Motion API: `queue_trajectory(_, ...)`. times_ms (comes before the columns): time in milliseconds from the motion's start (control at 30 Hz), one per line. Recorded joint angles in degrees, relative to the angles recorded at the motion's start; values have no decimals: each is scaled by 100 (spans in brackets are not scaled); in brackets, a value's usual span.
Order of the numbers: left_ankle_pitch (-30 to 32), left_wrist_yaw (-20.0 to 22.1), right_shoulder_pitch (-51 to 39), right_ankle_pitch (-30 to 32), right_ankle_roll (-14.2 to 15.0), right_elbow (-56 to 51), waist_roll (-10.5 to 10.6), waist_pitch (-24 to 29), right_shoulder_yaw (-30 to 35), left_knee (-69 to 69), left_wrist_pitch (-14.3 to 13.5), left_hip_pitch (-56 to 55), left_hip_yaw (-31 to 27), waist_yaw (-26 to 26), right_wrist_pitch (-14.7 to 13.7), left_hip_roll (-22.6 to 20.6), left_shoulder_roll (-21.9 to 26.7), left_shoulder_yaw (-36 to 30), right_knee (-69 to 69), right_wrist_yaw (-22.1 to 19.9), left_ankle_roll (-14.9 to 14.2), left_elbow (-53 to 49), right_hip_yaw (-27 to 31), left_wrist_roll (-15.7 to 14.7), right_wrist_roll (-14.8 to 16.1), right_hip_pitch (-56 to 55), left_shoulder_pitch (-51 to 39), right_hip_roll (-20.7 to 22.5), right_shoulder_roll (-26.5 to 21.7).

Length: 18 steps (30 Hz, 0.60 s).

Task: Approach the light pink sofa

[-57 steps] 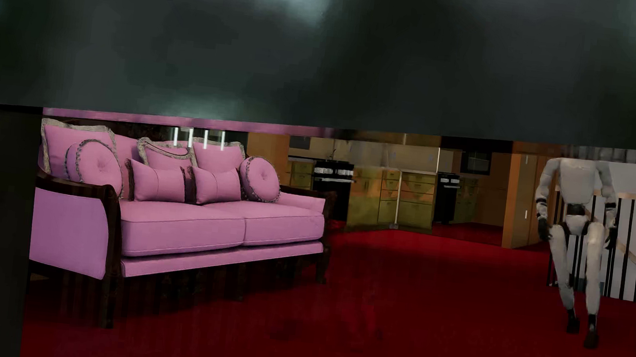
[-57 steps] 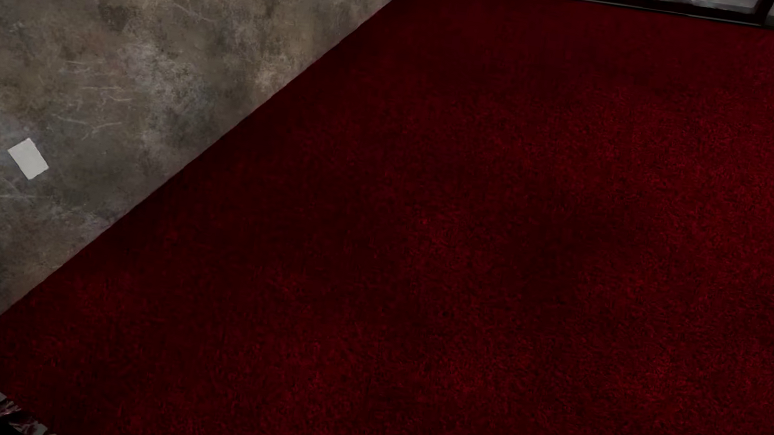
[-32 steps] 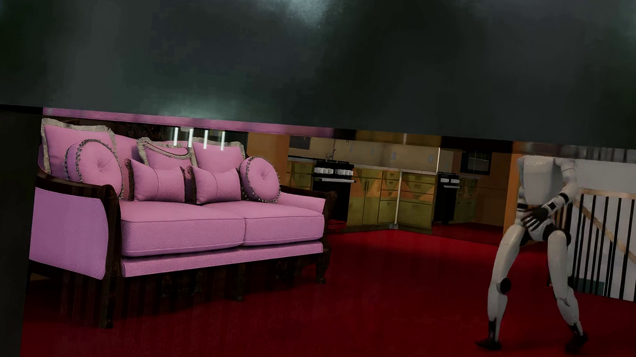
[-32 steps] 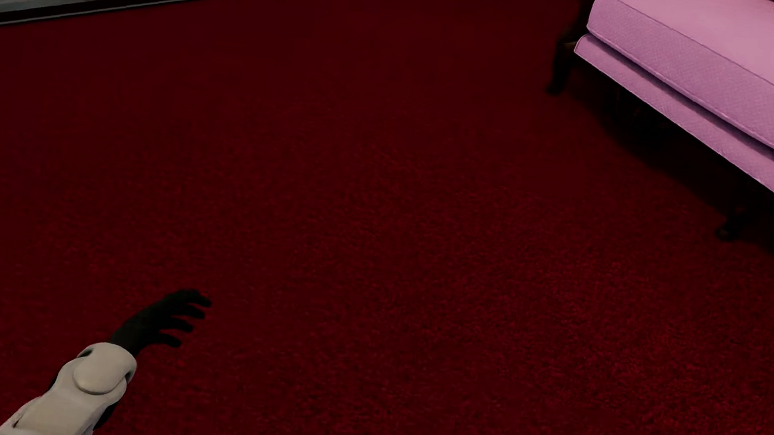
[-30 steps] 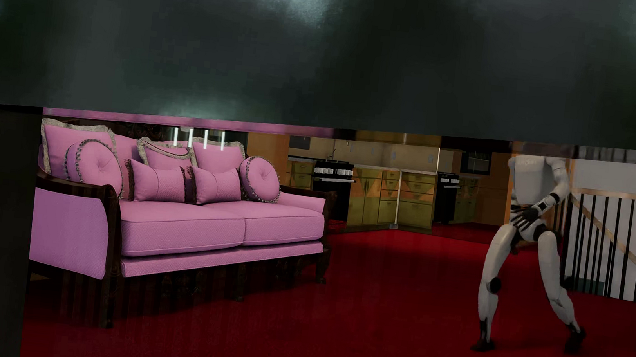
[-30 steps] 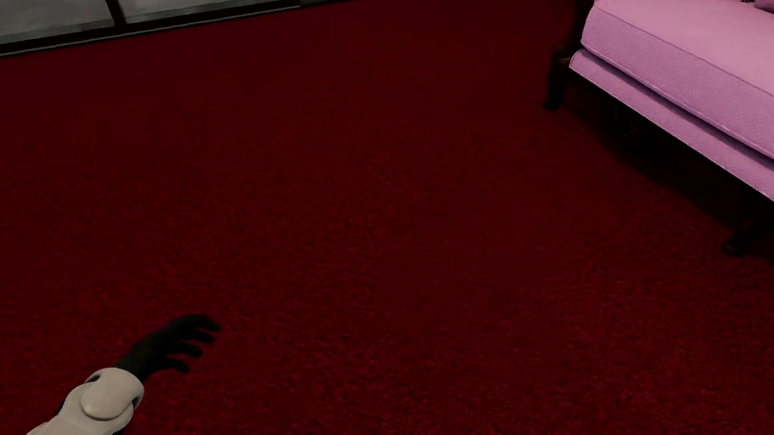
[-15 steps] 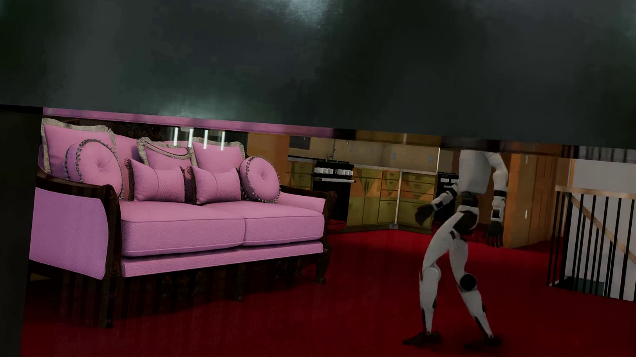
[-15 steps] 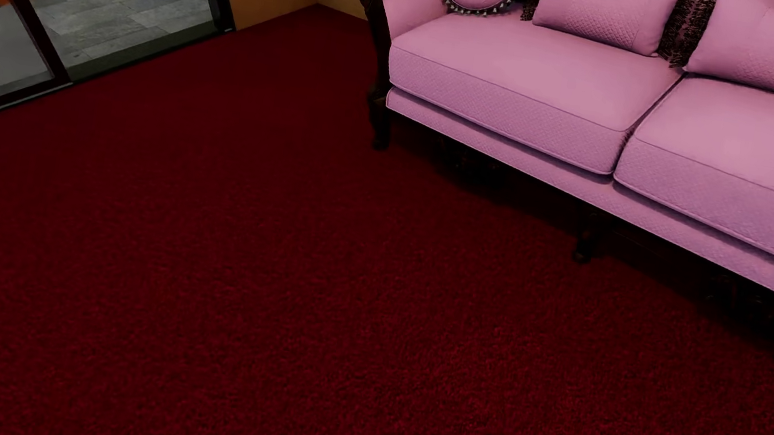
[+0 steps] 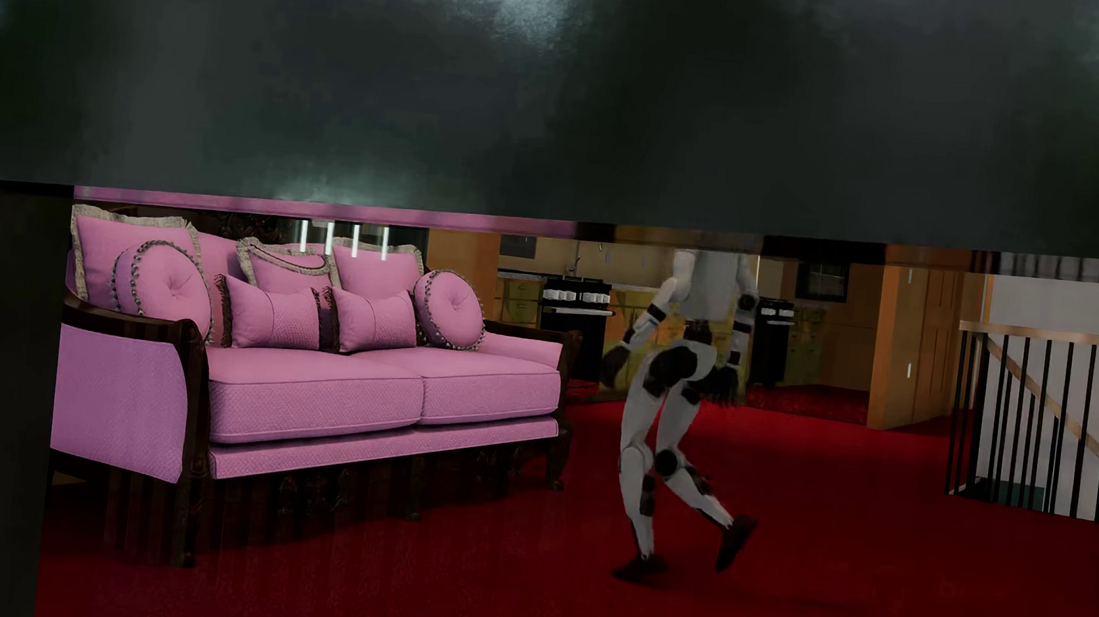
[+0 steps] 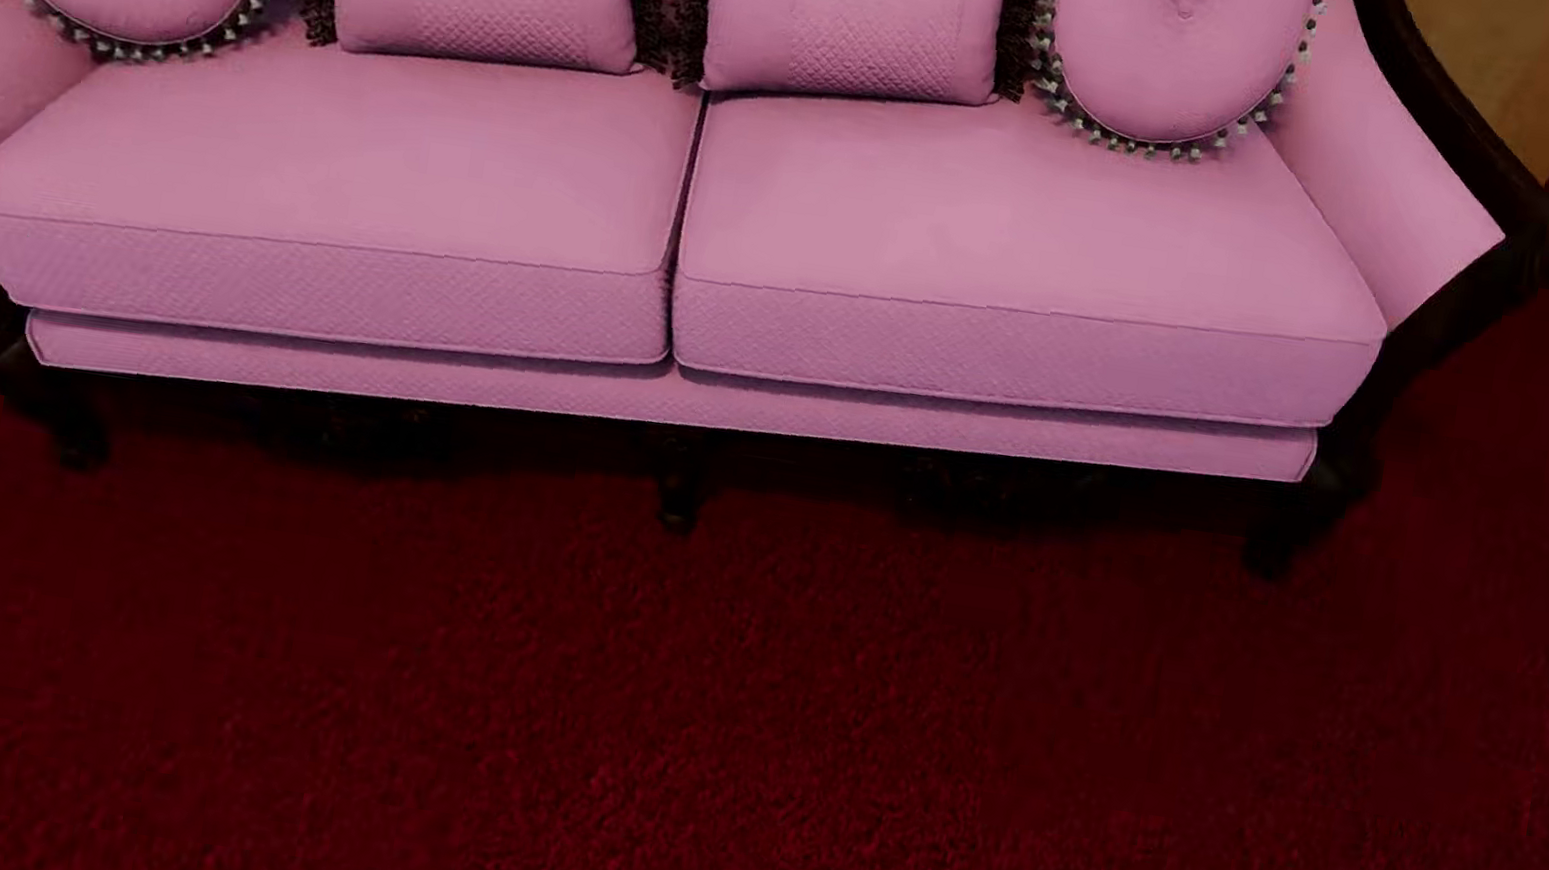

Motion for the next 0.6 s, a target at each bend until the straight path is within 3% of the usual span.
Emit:
queue_trajectory(67, -252, 0, 77, -663, 0, -256, -43, 104, -994, 127, 0, 335, 0, -493, 0, 41, 266, 243, 189, 0, 0, -500, 0, 0, 0, -561, -207, 1, 64)
queue_trajectory(167, -523, 0, -58, -547, 0, -347, 58, 98, -1889, 70, 0, 682, 0, -889, 0, 90, 253, 919, -1301, 0, 0, -724, 0, 0, 0, -799, -683, 64, 375)
queue_trajectory(200, -510, 0, -147, -497, 0, -276, 124, 97, -1807, 37, 0, 769, 0, -939, 0, 140, 172, 1080, -2094, 0, 0, -811, 0, 0, 0, -657, -815, 122, 447)
queue_trajectory(267, -429, 0, -311, -669, 0, -189, 258, 54, -1048, -40, 0, 895, 0, -949, 0, 255, 12, 1017, -3432, 0, 0, -1117, 0, 0, 0, -238, -961, 252, 508)
queue_trajectory(333, -473, 0, -443, -690, 0, -295, 351, -35, -131, -150, 0, 968, 0, -833, 0, 309, -119, 519, -4281, 0, 0, -1431, 0, 0, 0, 223, -1034, 408, 544)
queue_trajectory(433, -932, 0, -602, -1059, 0, -108, 431, -156, 146, -470, 0, 1171, 0, -571, 0, 341, -293, -746, -5000, 0, 0, -1598, 0, 0, 0, 797, -1111, 567, 520)
queue_trajectory(533, -1202, 0, -944, -1473, 0, 162, 592, -193, 347, -727, 0, 1323, 0, -473, 0, 423, -849, -1947, -5262, 0, 0, -585, 0, 0, 0, 1141, -1147, 713, 239)
queue_trajectory(600, -1105, 0, -1270, -1616, 0, 250, 561, -197, 300, -704, 0, 1271, 0, -599, 0, 456, -1079, -3284, -5281, 0, 0, 178, 0, 0, 0, 1312, -1149, 746, 141)
